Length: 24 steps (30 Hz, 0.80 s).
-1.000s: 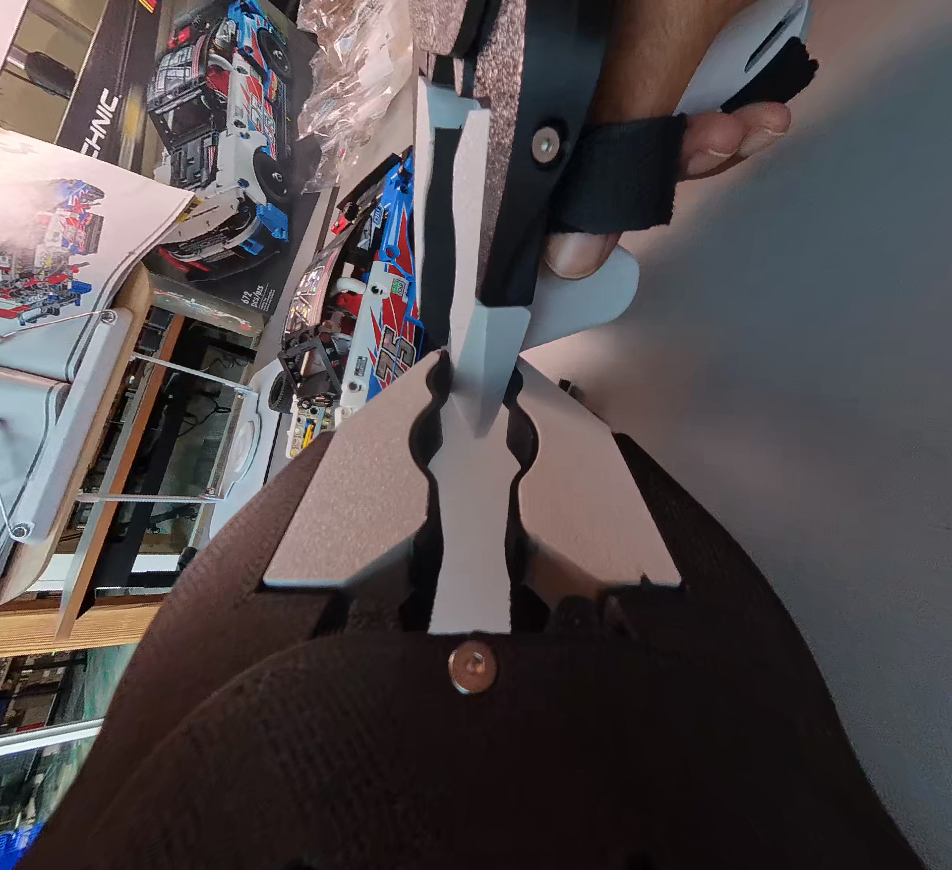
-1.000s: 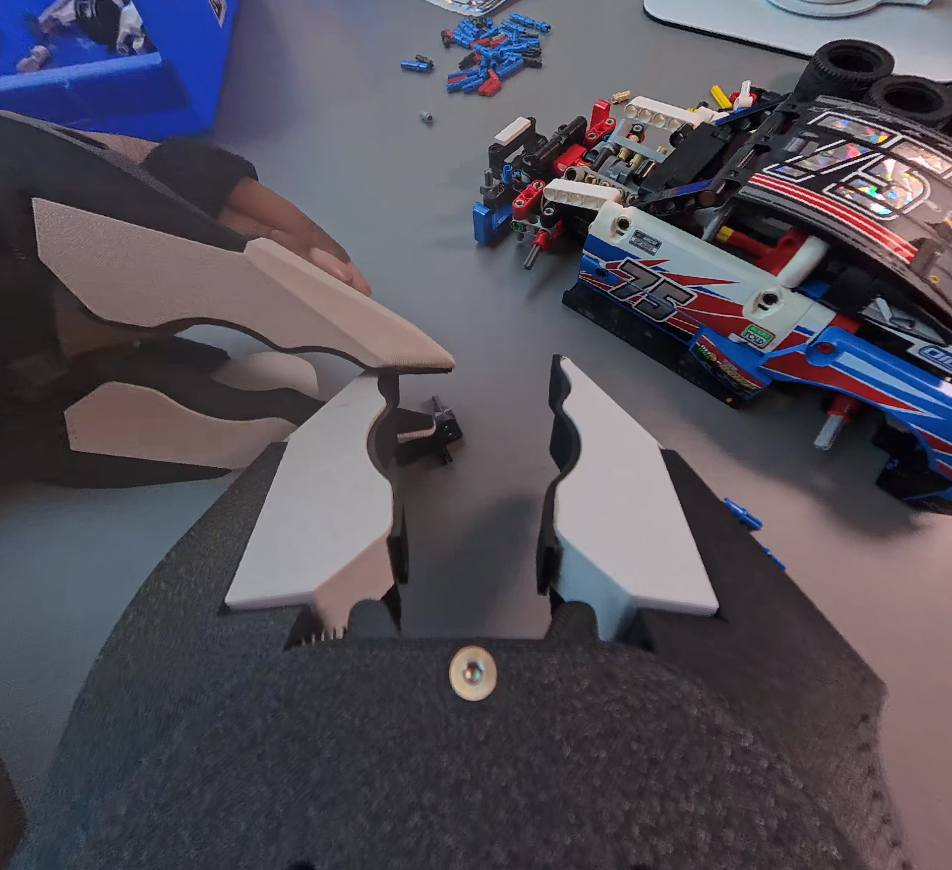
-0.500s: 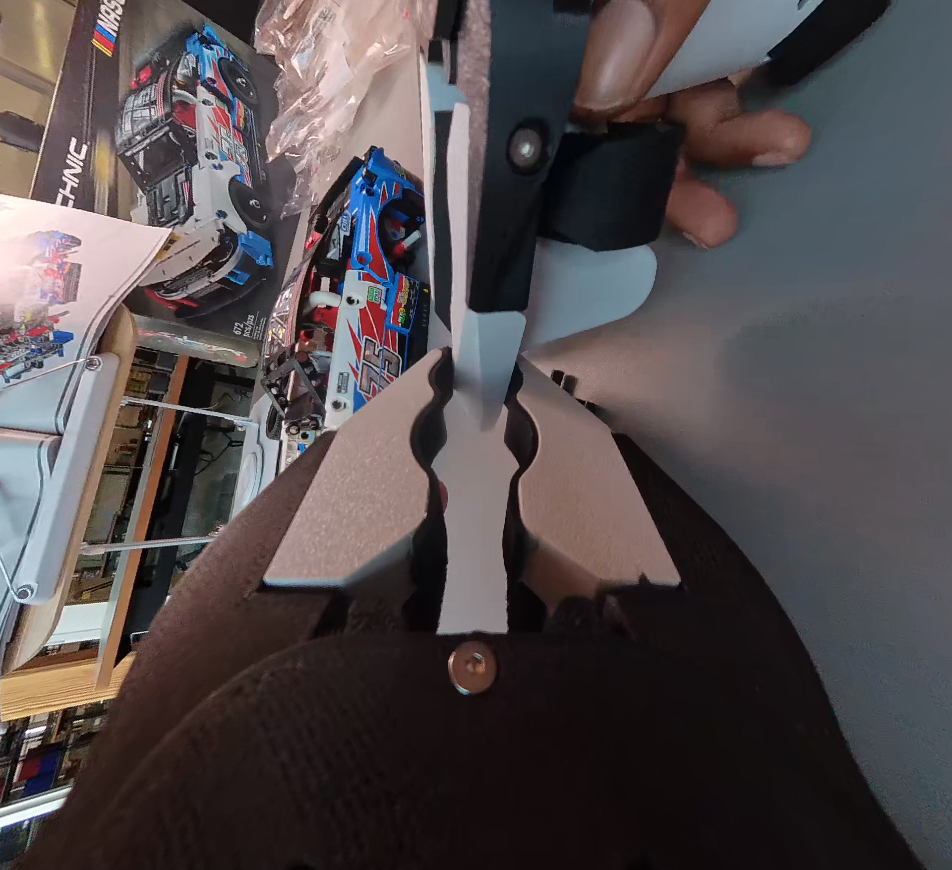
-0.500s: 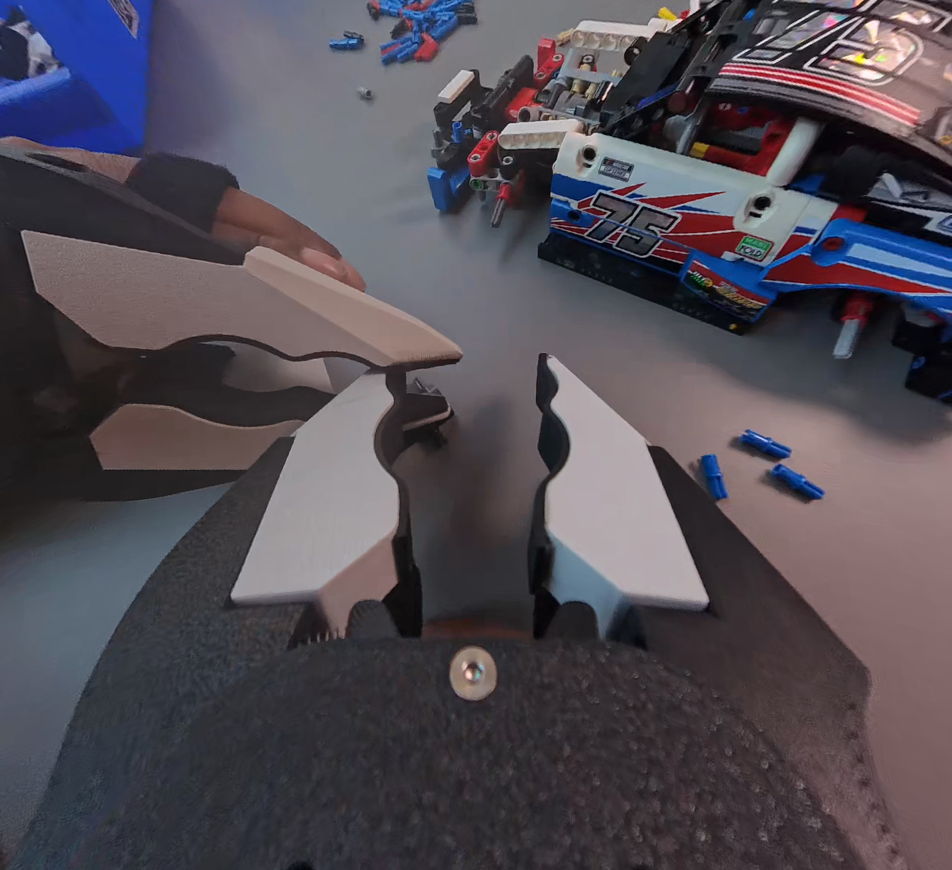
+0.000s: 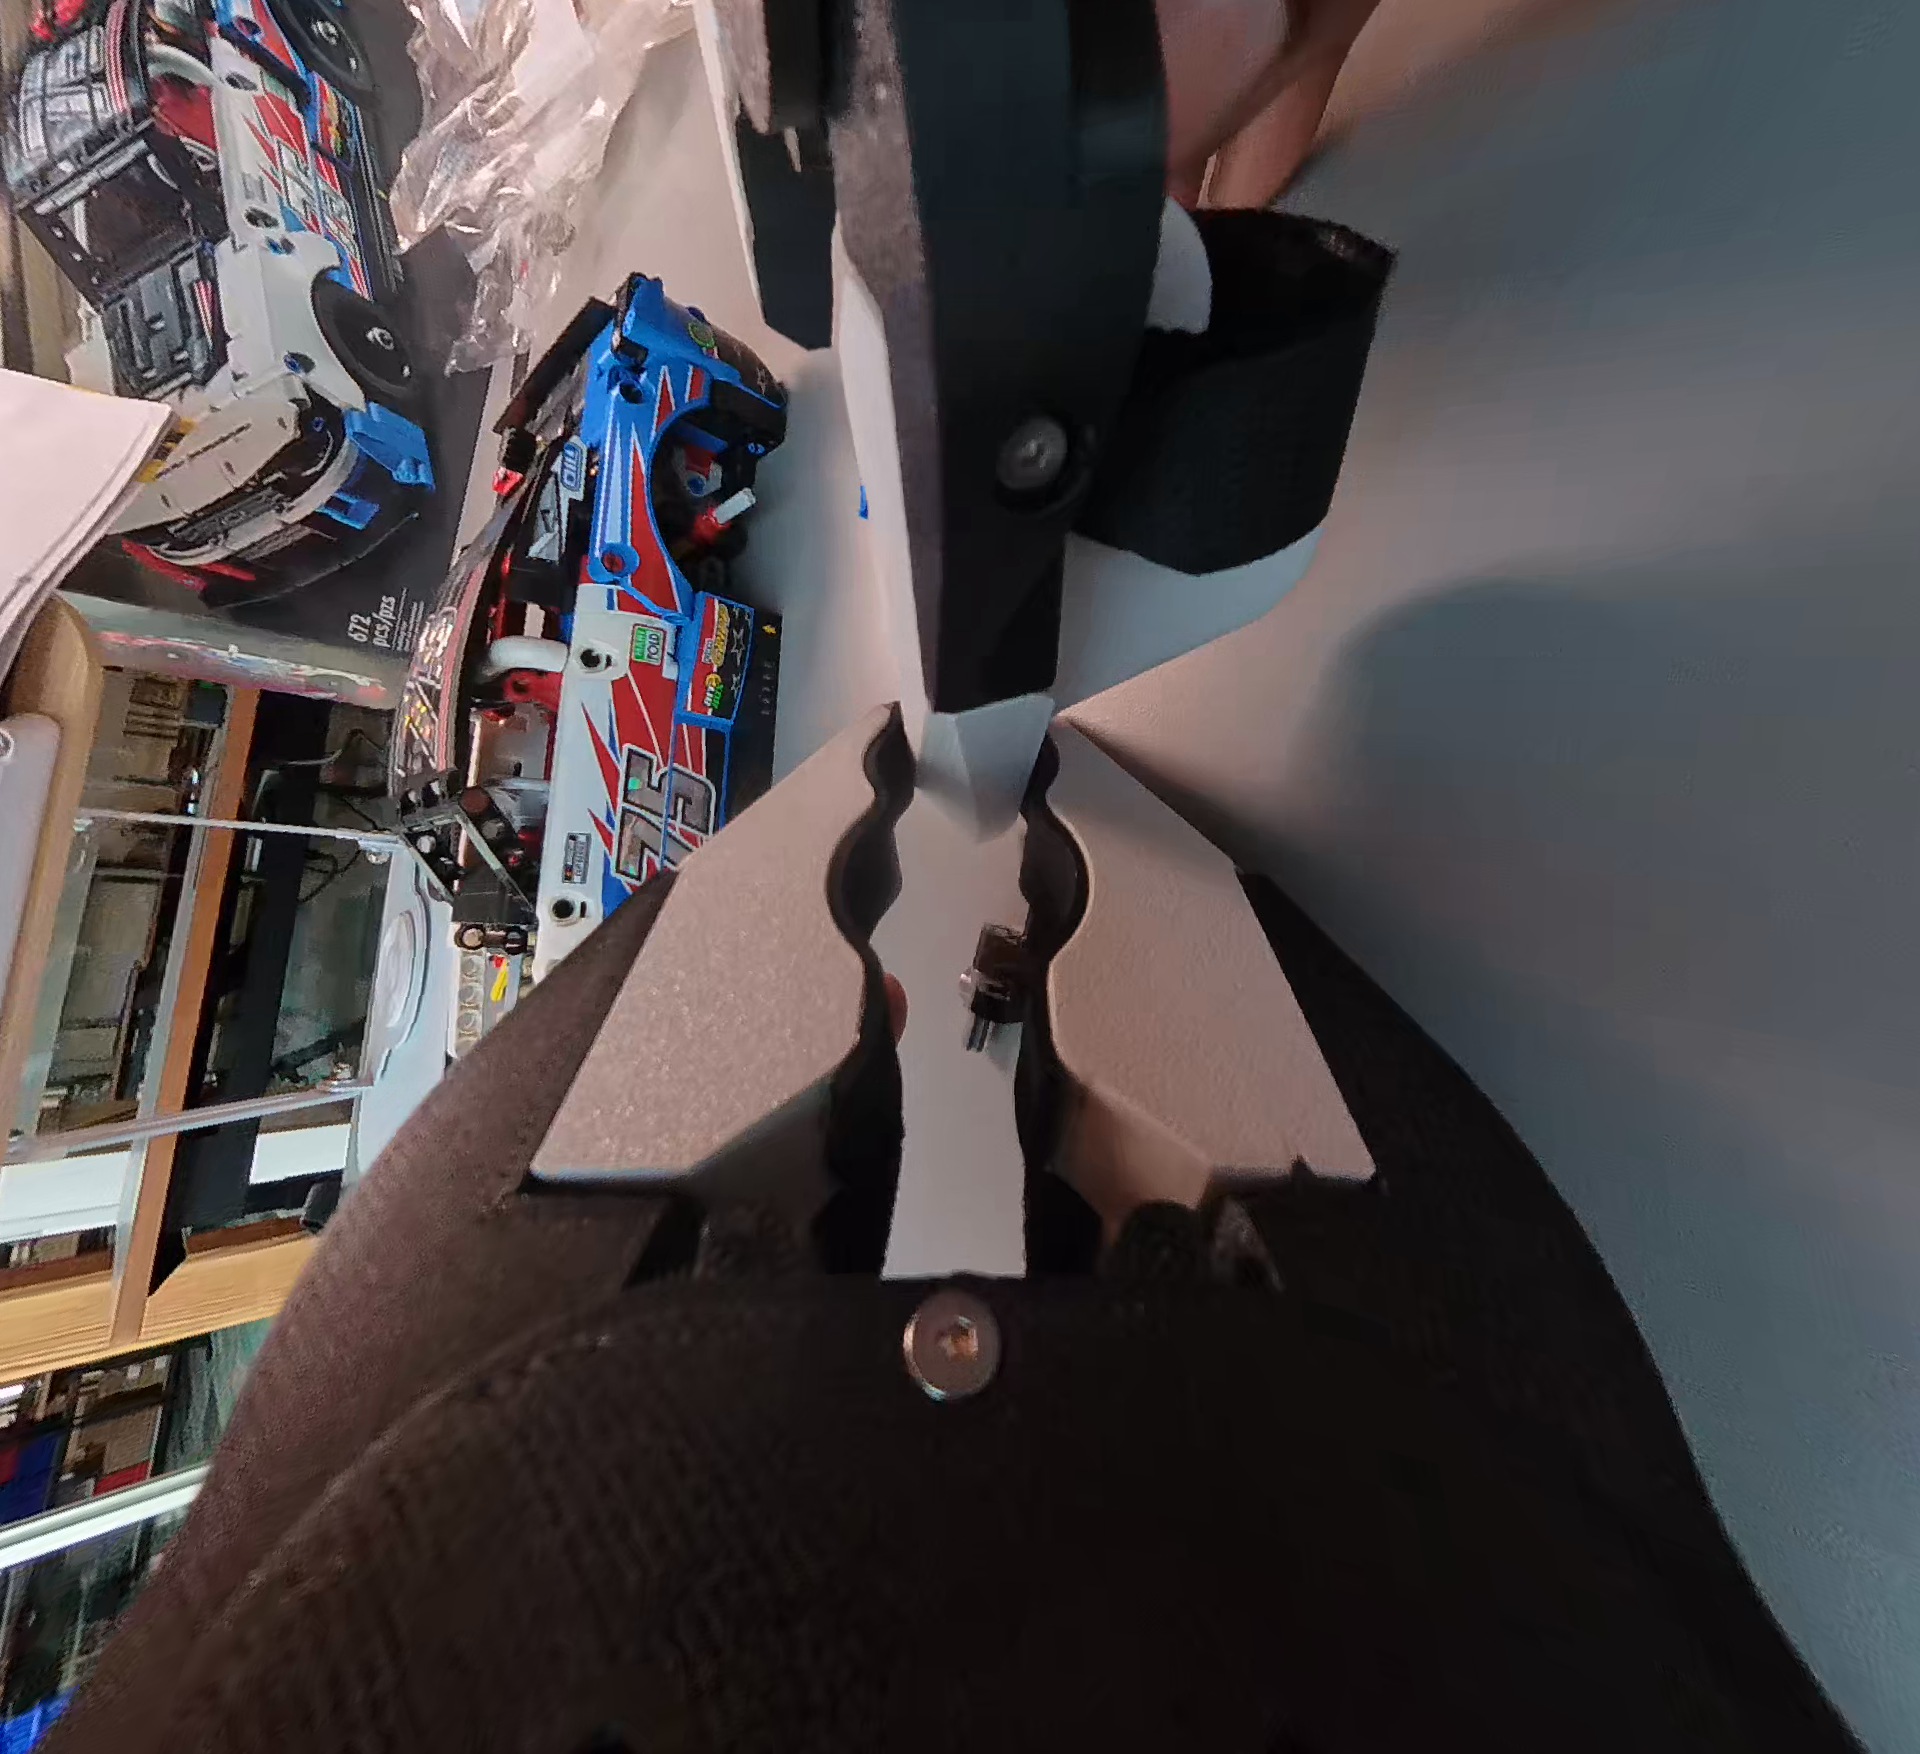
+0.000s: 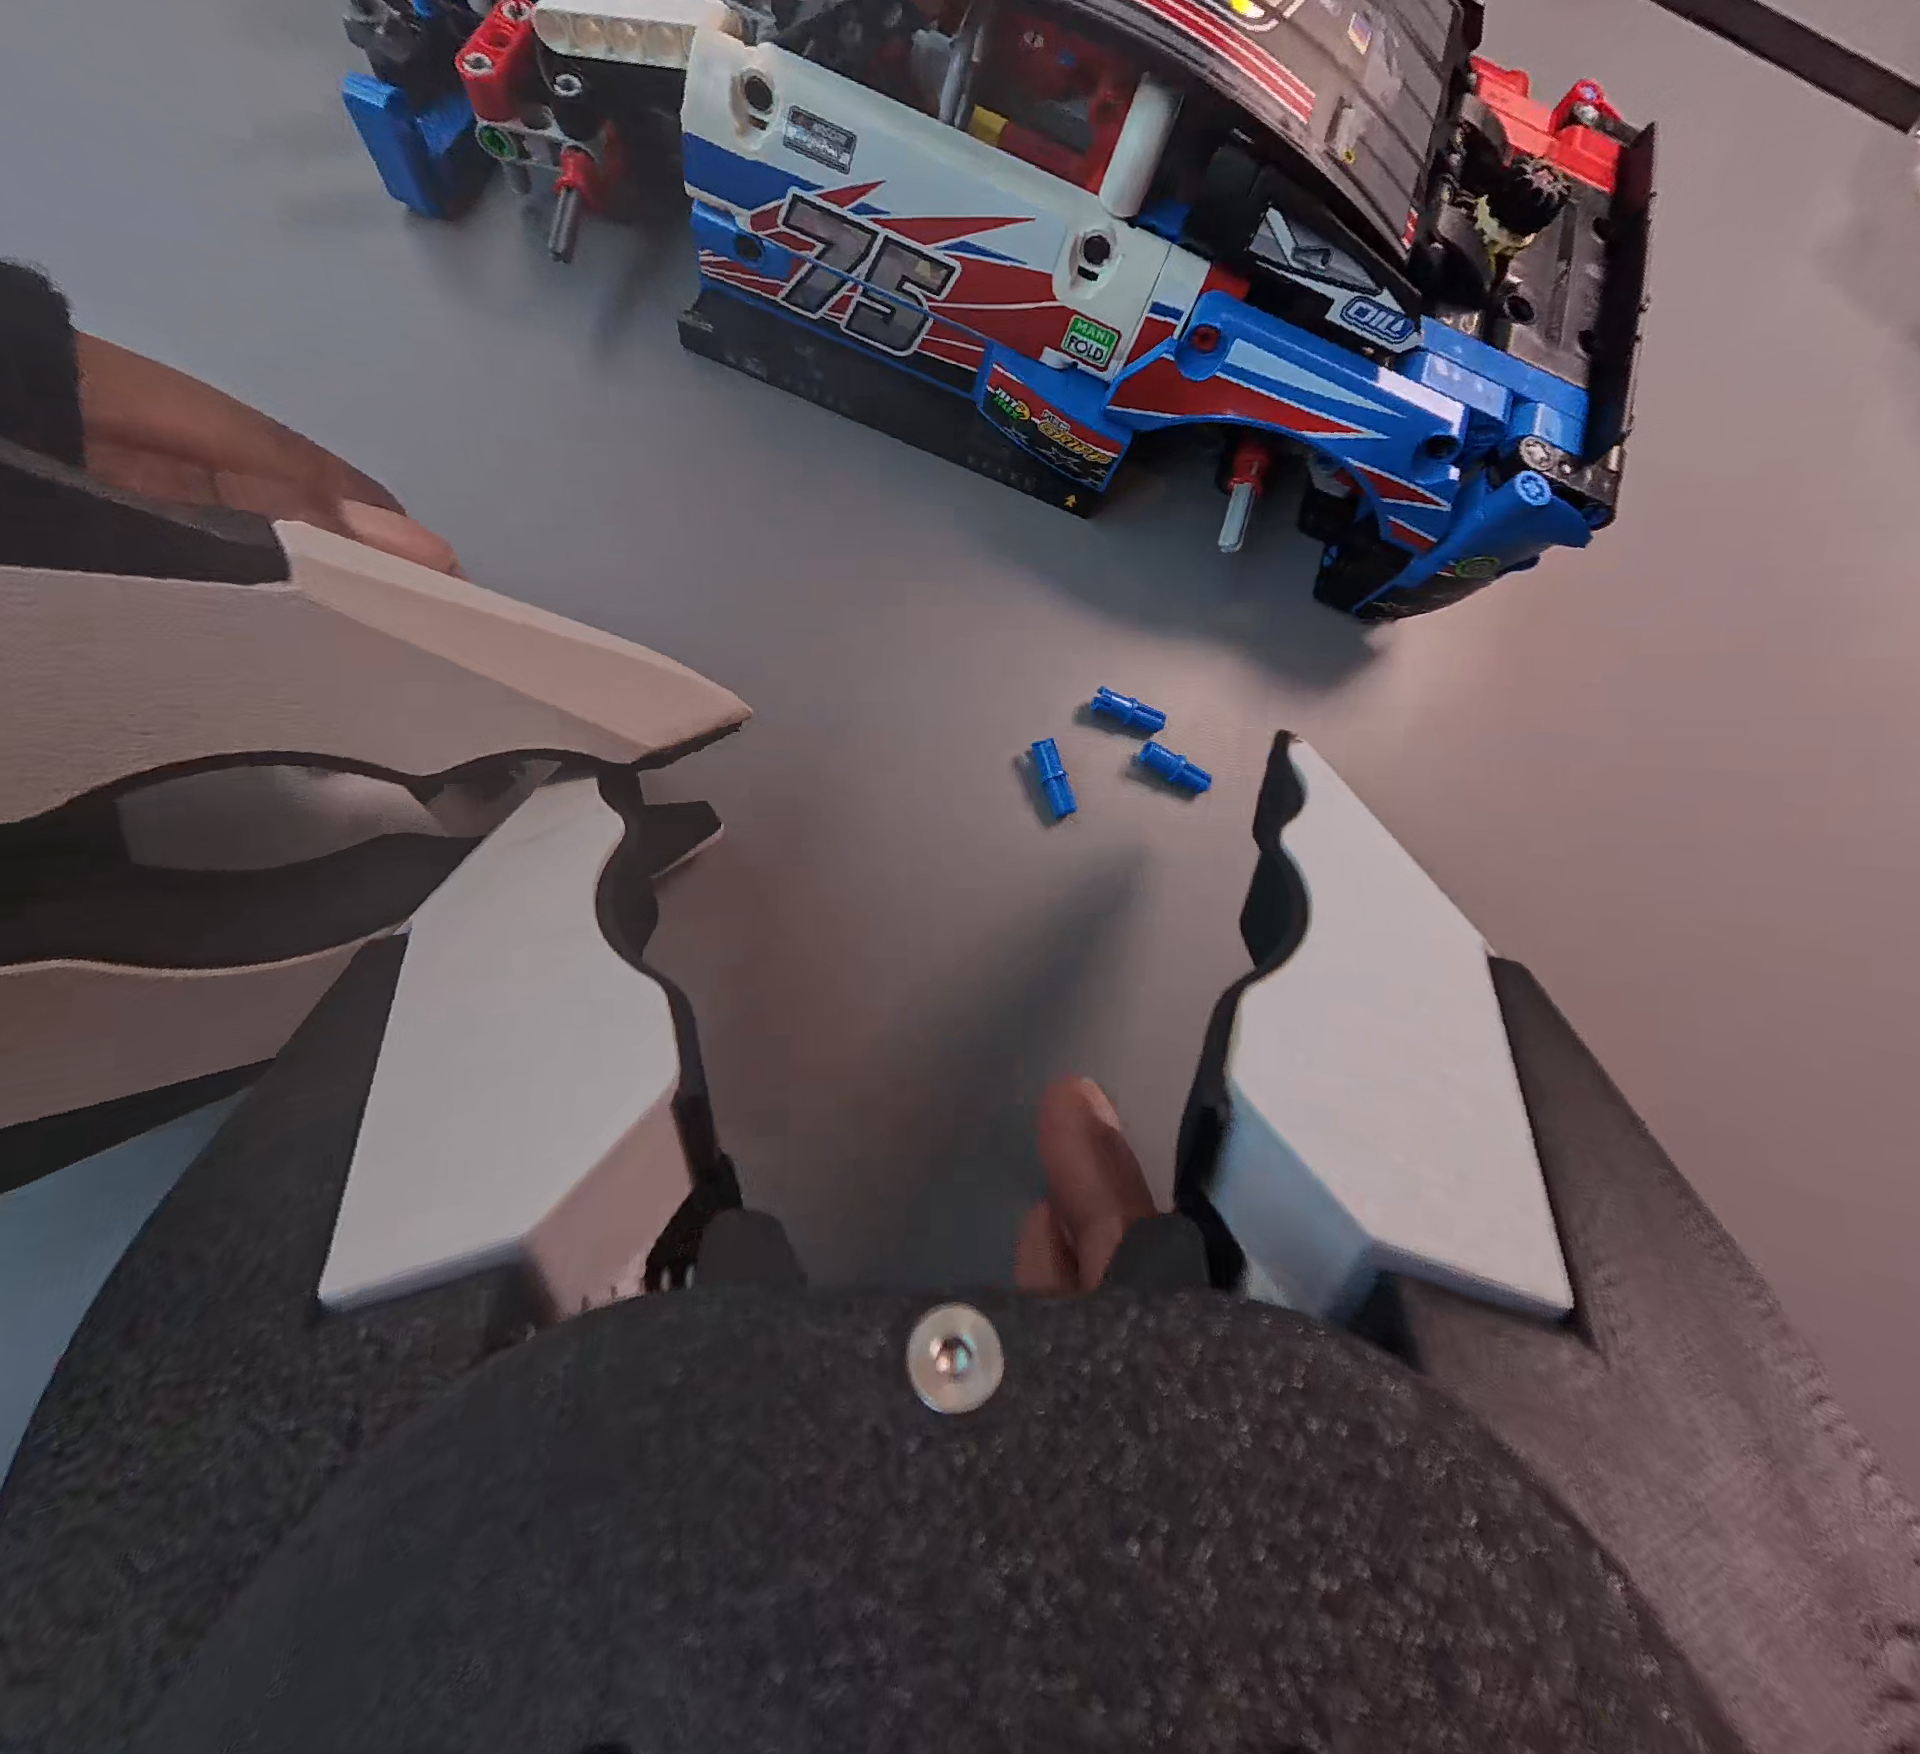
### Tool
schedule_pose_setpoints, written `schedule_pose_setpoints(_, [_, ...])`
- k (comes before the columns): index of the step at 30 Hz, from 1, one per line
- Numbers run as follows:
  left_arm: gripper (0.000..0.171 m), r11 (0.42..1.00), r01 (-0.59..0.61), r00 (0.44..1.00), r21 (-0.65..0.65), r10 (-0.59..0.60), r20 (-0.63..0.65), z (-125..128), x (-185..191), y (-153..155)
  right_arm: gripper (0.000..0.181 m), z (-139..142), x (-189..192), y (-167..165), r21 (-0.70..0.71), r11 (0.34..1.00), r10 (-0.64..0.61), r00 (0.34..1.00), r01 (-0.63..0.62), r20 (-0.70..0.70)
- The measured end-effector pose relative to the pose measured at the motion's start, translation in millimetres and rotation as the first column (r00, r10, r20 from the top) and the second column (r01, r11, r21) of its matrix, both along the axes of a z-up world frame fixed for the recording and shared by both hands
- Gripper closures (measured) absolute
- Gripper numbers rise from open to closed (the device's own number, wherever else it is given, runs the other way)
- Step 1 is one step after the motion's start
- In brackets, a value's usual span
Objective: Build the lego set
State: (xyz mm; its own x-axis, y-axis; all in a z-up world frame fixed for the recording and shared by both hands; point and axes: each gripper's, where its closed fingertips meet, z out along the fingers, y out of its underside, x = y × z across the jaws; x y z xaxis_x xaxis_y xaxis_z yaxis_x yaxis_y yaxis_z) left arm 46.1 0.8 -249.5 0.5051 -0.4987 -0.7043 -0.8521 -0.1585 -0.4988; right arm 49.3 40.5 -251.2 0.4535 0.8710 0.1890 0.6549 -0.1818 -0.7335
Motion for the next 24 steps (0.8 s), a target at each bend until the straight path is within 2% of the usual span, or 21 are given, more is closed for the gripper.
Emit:
schedule_pose_setpoints(2, [0.154,1.000,-0.022,1.000,-0.021,0.023,0.021,-0.9,-1.7,2.0,0.069,-0.4,0.6,0.6,-0.003,0.999,-0.032,0.999,0.032,0.014])
schedule_pose_setpoints(5, [0.154,0.999,-0.027,0.999,-0.025,0.028,0.016,-1.7,-2.4,2.7,0.098,-2.2,-4.8,-9.7,-0.032,0.999,-0.022,1.000,0.022,-0.002])
schedule_pose_setpoints(6, [0.154,0.999,-0.023,0.999,-0.028,0.023,0.030,-1.0,-0.4,2.3,0.100,-2.4,-4.9,-11.1,-0.041,0.999,-0.003,1.000,0.003,-0.001])
schedule_pose_setpoints(8, [0.154,0.999,-0.024,0.999,-0.027,0.026,0.043,2.8,2.2,4.3,0.093,-2.2,-2.9,-8.1,-0.106,0.994,0.011,0.999,-0.016,-0.053])
schedule_pose_setpoints(9, [0.154,0.999,-0.025,0.999,-0.038,0.027,0.044,0.9,3.3,5.4,0.077,-4.8,1.0,-1.5,-0.128,0.992,-0.018,0.998,0.010,-0.064])
schedule_pose_setpoints(10, [0.154,0.999,-0.030,0.999,-0.039,0.031,0.028,-1.2,2.9,6.5,0.061,-7.4,6.1,6.4,-0.107,0.993,-0.047,0.998,0.043,-0.034])
schedule_pose_setpoints(11, [0.154,0.999,-0.043,0.999,-0.033,0.044,0.014,-1.1,0.0,7.8,0.053,-4.7,5.1,12.7,-0.050,0.998,-0.043,0.998,0.041,-0.038])
schedule_pose_setpoints(12, [0.154,0.997,-0.057,0.998,-0.044,0.057,0.016,-2.9,-4.5,8.1,0.059,-5.2,-3.0,11.1,-0.054,0.998,0.008,0.999,-0.011,-0.053])
schedule_pose_setpoints(13, [0.154,0.996,-0.076,0.996,-0.055,0.078,0.030,-3.1,-11.2,8.0,0.066,-13.1,-10.1,5.6,-0.168,0.985,0.016,0.998,-0.026,-0.060])
schedule_pose_setpoints(14, [0.155,0.995,-0.081,0.995,-0.064,0.084,0.044,-2.5,-14.4,7.3,0.052,-14.8,-15.2,10.1,-0.185,0.982,0.021,0.998,-0.033,-0.066])
schedule_pose_setpoints(15, [0.155,0.995,-0.074,0.996,-0.064,0.077,0.044,-3.4,-15.4,6.7,0.048,-15.5,-17.8,11.1,-0.186,0.982,0.020,0.998,-0.031,-0.060])
schedule_pose_setpoints(24, [0.155,0.995,-0.079,0.994,-0.067,0.084,0.076,-3.1,-16.2,4.9,0.047,-16.0,-18.1,9.0,-0.181,0.984,-0.003,0.998,-0.007,-0.055])
